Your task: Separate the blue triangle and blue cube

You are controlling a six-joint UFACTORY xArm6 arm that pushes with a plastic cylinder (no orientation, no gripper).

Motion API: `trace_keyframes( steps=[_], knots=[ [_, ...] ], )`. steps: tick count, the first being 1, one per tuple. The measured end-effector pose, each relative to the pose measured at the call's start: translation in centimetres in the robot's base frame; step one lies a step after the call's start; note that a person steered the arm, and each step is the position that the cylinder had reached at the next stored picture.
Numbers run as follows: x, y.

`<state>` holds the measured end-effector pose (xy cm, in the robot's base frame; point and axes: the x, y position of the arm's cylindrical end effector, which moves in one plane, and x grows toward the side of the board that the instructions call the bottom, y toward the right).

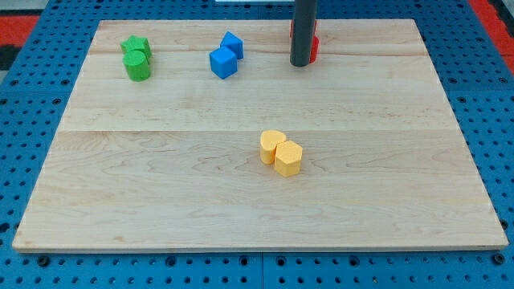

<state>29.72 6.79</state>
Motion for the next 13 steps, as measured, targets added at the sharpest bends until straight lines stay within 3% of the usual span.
trace_keyframes(
  steps=[1, 2, 3, 4, 5, 7, 10, 11, 13],
  knots=[
    [2.9, 0.0],
    [5.7, -3.8],
    [6.6, -11.3],
    [6.2, -19.6],
    [3.8, -21.0],
    [1.1, -20.2],
    [0.4, -10.4],
    [0.2, -9.2],
    [-4.4, -10.3]
  ],
)
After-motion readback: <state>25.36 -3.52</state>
